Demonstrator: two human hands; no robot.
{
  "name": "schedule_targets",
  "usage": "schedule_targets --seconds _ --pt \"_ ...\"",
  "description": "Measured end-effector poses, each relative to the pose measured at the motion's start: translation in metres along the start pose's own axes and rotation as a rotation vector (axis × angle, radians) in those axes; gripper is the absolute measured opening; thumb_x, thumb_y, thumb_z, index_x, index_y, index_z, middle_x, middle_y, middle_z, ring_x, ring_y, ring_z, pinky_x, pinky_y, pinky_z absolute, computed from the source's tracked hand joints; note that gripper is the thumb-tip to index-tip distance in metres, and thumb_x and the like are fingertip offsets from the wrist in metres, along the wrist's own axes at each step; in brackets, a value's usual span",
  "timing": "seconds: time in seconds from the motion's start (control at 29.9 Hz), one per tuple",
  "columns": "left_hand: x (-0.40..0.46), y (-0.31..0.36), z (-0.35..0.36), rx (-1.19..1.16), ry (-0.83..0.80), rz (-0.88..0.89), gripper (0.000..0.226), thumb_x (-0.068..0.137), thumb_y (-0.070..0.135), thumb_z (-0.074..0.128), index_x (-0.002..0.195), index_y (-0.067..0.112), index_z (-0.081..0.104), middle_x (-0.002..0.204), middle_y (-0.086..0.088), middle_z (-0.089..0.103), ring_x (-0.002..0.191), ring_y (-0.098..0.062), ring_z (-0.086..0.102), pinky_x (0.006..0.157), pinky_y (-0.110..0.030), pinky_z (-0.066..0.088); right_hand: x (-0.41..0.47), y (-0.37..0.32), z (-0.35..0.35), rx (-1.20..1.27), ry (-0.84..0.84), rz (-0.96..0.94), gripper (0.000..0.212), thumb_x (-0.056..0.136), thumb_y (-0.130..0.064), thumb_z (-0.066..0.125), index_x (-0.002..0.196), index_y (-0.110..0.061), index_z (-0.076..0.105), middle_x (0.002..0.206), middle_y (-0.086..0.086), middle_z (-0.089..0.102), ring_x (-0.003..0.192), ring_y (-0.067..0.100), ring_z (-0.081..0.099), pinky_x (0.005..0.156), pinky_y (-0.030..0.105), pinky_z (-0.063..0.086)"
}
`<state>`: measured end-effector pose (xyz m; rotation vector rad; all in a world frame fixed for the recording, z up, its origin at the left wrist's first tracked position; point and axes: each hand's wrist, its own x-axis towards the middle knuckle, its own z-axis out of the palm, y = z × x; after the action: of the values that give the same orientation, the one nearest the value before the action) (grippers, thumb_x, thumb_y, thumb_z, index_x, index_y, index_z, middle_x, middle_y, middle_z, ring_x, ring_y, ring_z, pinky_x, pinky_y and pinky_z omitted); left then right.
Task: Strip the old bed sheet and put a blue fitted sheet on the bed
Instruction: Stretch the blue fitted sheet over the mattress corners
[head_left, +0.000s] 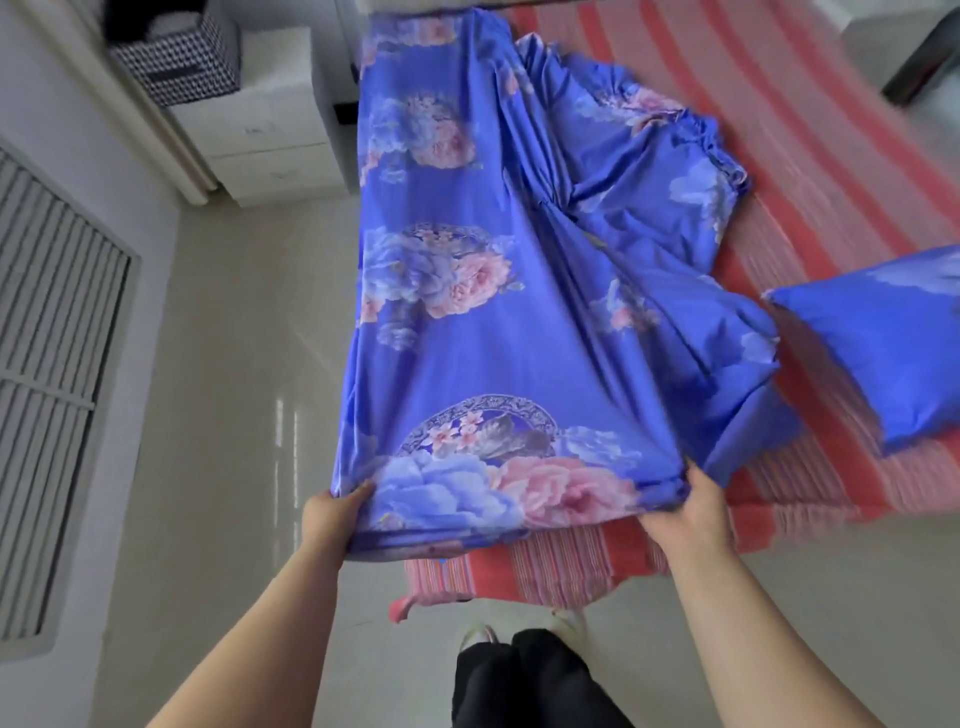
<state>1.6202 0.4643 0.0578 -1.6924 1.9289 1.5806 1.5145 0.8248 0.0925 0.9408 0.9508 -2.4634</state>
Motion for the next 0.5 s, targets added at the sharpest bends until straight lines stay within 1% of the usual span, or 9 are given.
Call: schedule_targets --seconds 0.03,0.07,0.1,0.17,0.2,0.3,0.37,0.43,0.5 --pt "0.002 -0.002 -0.006 0.017 -0.010 -0.013 0.034 0.079 0.022 0.076 0.096 -0.005 0.065 0.083 -0.015 0.062 0.075 -0.025 0.057 0.068 -0.031 0.042 -0.011 0.002 0.000 0.054 0.011 -0.012 0.034 0.067 -0.037 0.079 0.086 -0.012 0.066 0.074 0.009 0.073 0.060 0.019 0.069 0.060 0.030 0.057" --pt "0.003 -0.004 -0.009 0.026 -0.017 -0.016 0.033 0.079 0.022 0.077 0.095 -0.004 0.065 0.082 -0.015 0.061 0.074 -0.025 0.057 0.067 -0.031 0.042 -0.016 0.003 -0.005 0.091 0.033 -0.022 0.028 0.074 -0.037 0.073 0.086 -0.014 0.063 0.069 0.007 0.072 0.055 0.015 0.068 0.052 0.026 0.055" --pt "0.004 -0.006 -0.011 0.024 -0.025 -0.033 0.031 0.078 0.021 0.077 0.093 -0.003 0.064 0.082 -0.015 0.061 0.075 -0.024 0.057 0.068 -0.031 0.042 -0.019 0.004 -0.010 0.104 0.043 -0.041 0.040 0.063 -0.038 0.081 0.088 -0.016 0.060 0.071 0.006 0.072 0.056 0.015 0.068 0.050 0.026 0.054" --pt "0.001 -0.015 -0.021 0.060 -0.035 -0.062 0.030 0.078 0.019 0.077 0.091 -0.004 0.064 0.083 -0.016 0.062 0.081 -0.027 0.062 0.069 -0.033 0.046 -0.024 0.015 -0.026 0.054 0.139 -0.102 0.092 0.020 -0.041 0.095 0.101 -0.016 0.060 0.089 0.011 0.071 0.075 0.025 0.072 0.070 0.043 0.056" --pt "-0.001 -0.018 -0.020 0.070 -0.033 -0.076 0.030 0.079 0.017 0.076 0.091 -0.007 0.064 0.082 -0.017 0.062 0.081 -0.030 0.064 0.066 -0.034 0.049 -0.023 0.017 -0.036 0.052 0.177 -0.136 0.110 0.008 -0.041 0.094 0.109 -0.013 0.059 0.100 0.014 0.069 0.087 0.030 0.070 0.081 0.051 0.052" --pt "-0.009 -0.031 -0.024 0.024 -0.020 -0.155 0.018 0.083 0.005 0.066 0.082 -0.010 0.058 0.072 -0.016 0.056 0.045 -0.025 0.058 0.035 -0.025 0.042 -0.027 0.024 -0.064 0.007 0.233 -0.186 0.136 0.011 -0.042 0.092 0.136 -0.012 0.048 0.130 0.016 0.057 0.117 0.038 0.056 0.091 0.064 0.042" --pt "-0.008 -0.042 -0.028 -0.060 0.011 -0.233 0.018 0.085 0.002 0.060 0.073 -0.008 0.052 0.064 -0.013 0.049 0.023 -0.015 0.046 0.025 -0.022 0.035 -0.031 0.025 -0.078 -0.011 0.252 -0.216 0.137 0.014 -0.043 0.092 0.139 -0.012 0.046 0.135 0.015 0.054 0.121 0.037 0.054 0.092 0.062 0.043" --pt "-0.005 -0.052 -0.033 -0.165 0.025 -0.291 0.018 0.085 0.006 0.060 0.085 -0.012 0.057 0.060 -0.014 0.053 0.033 -0.022 0.052 0.036 -0.026 0.044 -0.041 0.026 -0.075 -0.054 0.254 -0.159 0.130 0.013 -0.040 0.093 0.133 -0.010 0.052 0.125 0.016 0.062 0.112 0.034 0.061 0.083 0.060 0.050" --pt "0.004 -0.060 -0.037 -0.212 0.013 -0.347 0.020 0.083 0.006 0.062 0.092 -0.012 0.060 0.053 -0.015 0.059 0.042 -0.028 0.057 0.048 -0.038 0.053 -0.044 0.027 -0.074 -0.085 0.216 -0.111 0.107 0.015 -0.035 0.094 0.114 -0.010 0.060 0.102 0.013 0.071 0.087 0.027 0.071 0.060 0.050 0.058"
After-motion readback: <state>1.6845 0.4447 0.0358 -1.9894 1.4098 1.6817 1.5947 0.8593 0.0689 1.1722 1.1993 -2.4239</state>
